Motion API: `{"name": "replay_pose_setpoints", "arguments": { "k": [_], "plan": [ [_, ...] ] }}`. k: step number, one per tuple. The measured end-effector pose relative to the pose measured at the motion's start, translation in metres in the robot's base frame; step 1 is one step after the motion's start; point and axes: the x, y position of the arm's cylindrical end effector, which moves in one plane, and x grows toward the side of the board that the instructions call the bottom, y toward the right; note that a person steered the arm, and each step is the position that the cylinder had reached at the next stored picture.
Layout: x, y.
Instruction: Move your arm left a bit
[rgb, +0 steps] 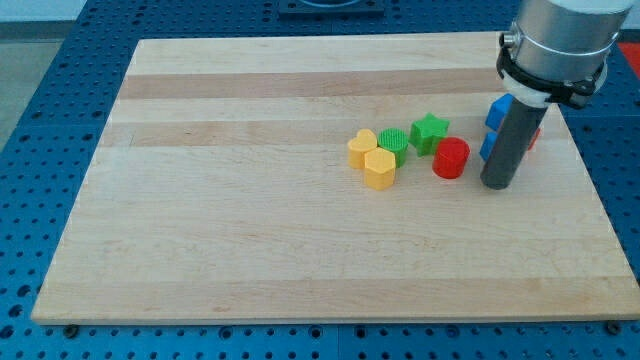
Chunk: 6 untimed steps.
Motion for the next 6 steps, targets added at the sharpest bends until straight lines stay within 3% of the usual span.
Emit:
{"name": "replay_pose_setpoints", "arguments": {
  "k": [3,5,6],
  "plan": [
    [0.024,0.016],
    [0.013,-0.056],
    [0.004,-0.060]
  ]
}}
